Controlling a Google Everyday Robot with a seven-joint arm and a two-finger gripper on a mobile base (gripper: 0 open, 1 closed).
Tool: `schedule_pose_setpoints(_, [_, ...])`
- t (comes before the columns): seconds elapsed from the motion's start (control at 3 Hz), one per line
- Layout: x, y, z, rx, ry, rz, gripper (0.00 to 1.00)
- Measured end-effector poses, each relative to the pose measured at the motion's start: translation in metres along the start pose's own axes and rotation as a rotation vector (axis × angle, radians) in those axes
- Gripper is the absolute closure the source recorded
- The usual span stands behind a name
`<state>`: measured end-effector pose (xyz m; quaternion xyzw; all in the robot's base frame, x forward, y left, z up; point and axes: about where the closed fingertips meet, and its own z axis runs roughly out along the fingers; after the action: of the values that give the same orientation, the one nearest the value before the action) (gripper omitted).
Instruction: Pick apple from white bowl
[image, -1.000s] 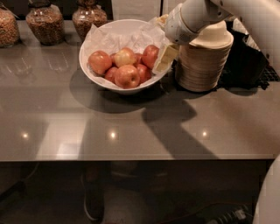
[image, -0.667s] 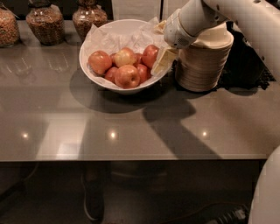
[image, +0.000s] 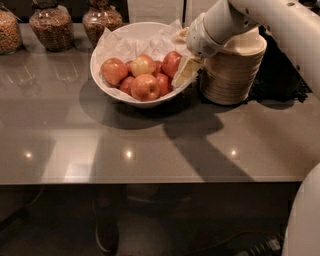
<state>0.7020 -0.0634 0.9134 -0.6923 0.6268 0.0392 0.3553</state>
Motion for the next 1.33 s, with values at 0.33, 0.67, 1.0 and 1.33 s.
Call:
schedule_pose_setpoints(0.33, [0.0007, 0.0014, 0.0020, -0.006, 0.000, 0.001, 0.31])
schedule_pose_setpoints(0.67, [0.0012, 0.0033, 0.0048, -0.014, -0.001, 0.001, 0.50])
schedule_pose_setpoints(1.0, [0.0013, 0.0044, 0.0058, -0.018, -0.002, 0.001, 0.73])
schedule_pose_setpoints(1.33, [0.0005, 0.0050, 0.0059, -0.019, -0.004, 0.000, 0.96])
